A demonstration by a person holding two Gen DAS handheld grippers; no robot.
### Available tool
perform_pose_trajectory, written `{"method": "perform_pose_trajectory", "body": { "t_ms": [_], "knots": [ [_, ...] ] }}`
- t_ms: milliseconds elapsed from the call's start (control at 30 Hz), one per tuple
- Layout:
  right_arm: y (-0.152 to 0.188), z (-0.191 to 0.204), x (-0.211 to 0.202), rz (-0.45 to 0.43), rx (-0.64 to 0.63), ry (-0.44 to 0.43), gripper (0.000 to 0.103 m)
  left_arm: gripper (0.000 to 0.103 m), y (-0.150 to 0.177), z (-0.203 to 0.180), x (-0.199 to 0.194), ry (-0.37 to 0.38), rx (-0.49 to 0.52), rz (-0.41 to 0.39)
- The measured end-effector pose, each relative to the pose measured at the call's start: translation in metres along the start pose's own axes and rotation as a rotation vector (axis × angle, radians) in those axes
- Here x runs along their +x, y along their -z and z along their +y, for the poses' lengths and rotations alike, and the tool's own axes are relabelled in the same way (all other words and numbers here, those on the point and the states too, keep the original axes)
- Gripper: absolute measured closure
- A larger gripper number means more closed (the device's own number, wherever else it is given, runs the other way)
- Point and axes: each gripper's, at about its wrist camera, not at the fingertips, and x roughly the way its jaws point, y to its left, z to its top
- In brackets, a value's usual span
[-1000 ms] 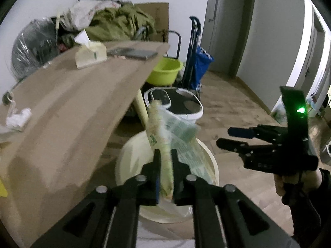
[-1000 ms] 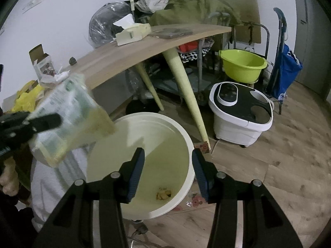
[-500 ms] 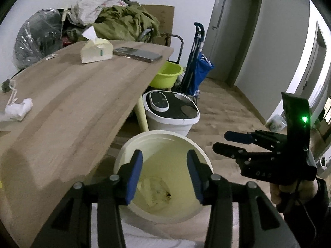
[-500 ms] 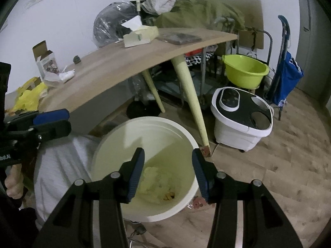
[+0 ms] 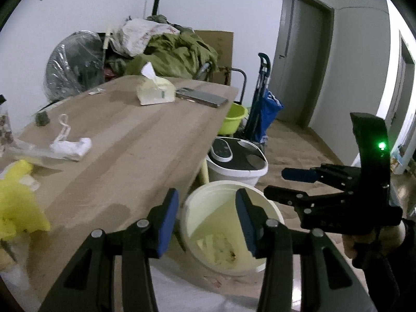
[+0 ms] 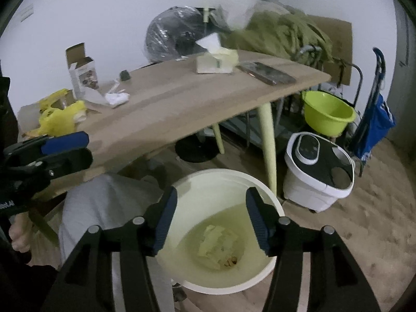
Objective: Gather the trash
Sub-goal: 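Move both tools back over the yellow bag and bread on the table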
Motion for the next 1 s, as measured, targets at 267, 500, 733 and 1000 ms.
{"method": "perform_pose_trajectory", "body": {
  "t_ms": [267,500,733,1000],
  "knots": [
    [-0.020,0.034,-0.007,-0.035,-0.070,-0.044,0.050,0.057,0.007,0.021,-0.031,-0.049,-0.043,-0.054],
    [-0.033,0.066,-0.001,-0.046,-0.127,-0.091,0.050,0.057,0.014,0.045,-0.057,-0.112,-0.090,-0.083],
    [-0.048,0.096,0.005,-0.059,-0.177,-0.145,0.050,0.057,0.020,0.067,-0.086,-0.186,-0.144,-0.115],
    [-0.063,0.133,0.013,-0.081,-0.237,-0.227,0.044,0.053,0.026,0.100,-0.129,-0.301,-0.222,-0.171]
  ]
}}
